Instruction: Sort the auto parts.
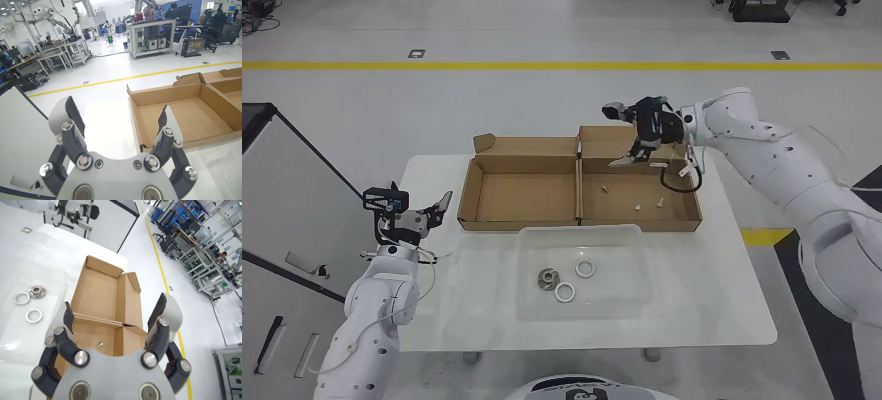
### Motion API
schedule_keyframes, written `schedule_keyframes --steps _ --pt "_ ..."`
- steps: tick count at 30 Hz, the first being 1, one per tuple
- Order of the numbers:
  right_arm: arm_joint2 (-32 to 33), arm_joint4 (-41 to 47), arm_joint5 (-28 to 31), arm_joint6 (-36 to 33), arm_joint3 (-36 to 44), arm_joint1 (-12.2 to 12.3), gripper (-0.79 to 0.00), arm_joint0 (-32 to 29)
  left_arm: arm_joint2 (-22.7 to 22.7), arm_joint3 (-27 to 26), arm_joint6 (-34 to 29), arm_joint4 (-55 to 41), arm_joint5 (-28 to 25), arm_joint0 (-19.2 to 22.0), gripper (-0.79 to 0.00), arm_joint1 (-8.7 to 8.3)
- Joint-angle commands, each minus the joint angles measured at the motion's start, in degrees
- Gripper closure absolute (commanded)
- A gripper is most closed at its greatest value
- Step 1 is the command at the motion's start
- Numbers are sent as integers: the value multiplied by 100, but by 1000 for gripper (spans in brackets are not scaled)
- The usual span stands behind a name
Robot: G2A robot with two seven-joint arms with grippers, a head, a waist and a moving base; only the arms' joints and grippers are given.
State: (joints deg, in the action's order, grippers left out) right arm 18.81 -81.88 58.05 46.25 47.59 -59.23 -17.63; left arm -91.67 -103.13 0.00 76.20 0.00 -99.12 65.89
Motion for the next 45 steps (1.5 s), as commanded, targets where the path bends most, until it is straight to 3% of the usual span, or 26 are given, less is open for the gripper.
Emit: schedule_keyframes --steps 1,5,10,24,31,42,45 --pt "136 135 -5 4 487 363 -785 -170 0 0 0 0 0 0 -785 0" --pt "370 251 -5 4 1205 986 -785 -522 0 0 0 0 0 0 -785 0" --pt "598 400 -5 4 1820 1578 -785 -931 0 0 0 0 0 0 -785 0" --pt "1298 800 -5 4 2936 2665 -785 -1957 0 0 0 0 0 0 -785 0" --pt "1519 1008 -5 5 3342 2994 -785 -2394 0 0 0 0 0 0 -785 0" --pt "1528 1013 -5 5 3360 3005 -785 -2407 2 -17 7 6 -18 9 -785 0" --pt "1528 1013 -5 5 3360 3005 -785 -2407 0 -244 -177 484 -157 -4 -785 -26"
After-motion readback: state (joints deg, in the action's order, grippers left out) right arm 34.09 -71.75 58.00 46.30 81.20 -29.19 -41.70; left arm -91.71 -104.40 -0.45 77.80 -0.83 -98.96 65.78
